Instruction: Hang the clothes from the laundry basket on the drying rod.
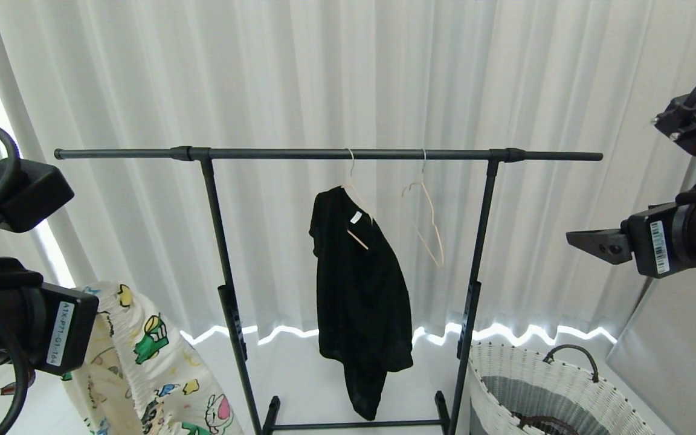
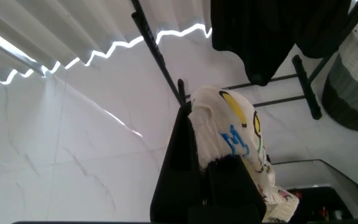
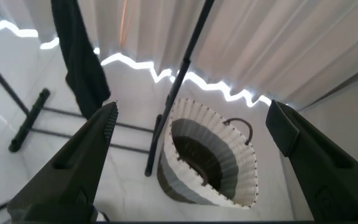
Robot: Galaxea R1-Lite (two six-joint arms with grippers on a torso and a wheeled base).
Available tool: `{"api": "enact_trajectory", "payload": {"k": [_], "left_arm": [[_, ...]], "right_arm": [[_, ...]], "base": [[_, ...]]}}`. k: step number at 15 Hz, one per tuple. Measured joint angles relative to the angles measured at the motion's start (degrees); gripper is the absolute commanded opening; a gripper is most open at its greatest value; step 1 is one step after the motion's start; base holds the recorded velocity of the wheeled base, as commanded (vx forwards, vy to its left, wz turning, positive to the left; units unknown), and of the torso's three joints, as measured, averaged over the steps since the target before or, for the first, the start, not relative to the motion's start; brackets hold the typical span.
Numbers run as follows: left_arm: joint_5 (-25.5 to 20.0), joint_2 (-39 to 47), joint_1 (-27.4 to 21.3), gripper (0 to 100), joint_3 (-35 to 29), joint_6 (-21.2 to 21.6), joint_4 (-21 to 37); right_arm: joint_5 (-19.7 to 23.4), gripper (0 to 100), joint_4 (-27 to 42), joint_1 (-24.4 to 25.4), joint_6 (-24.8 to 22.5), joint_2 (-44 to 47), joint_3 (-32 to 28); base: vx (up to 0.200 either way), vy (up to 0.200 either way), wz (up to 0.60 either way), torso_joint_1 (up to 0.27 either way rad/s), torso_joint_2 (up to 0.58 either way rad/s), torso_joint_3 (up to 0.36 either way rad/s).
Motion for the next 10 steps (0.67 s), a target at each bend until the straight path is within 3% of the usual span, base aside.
{"api": "enact_trajectory", "payload": {"k": [3,5,10], "left_arm": [[0.02,0.09,0.02,0,1.01,0.05,-4.38],[0.99,0.15,0.02,0,2.15,0.07,-6.46],[2.13,0.44,-0.02,0,3.24,0.10,-6.77]], "right_arm": [[0.46,100,-1.91,-1.57,0.02,0.02,2.95],[0.71,100,-4.79,-1.85,-0.13,-0.01,5.35],[1.07,100,-5.56,-2.05,-0.24,-0.06,6.75]], "base": [[0.000,0.000,0.00,0.264,-0.55,-0.297],[0.000,0.200,0.00,0.142,-0.28,-0.156],[0.000,0.200,0.00,0.026,-0.05,-0.028]]}}
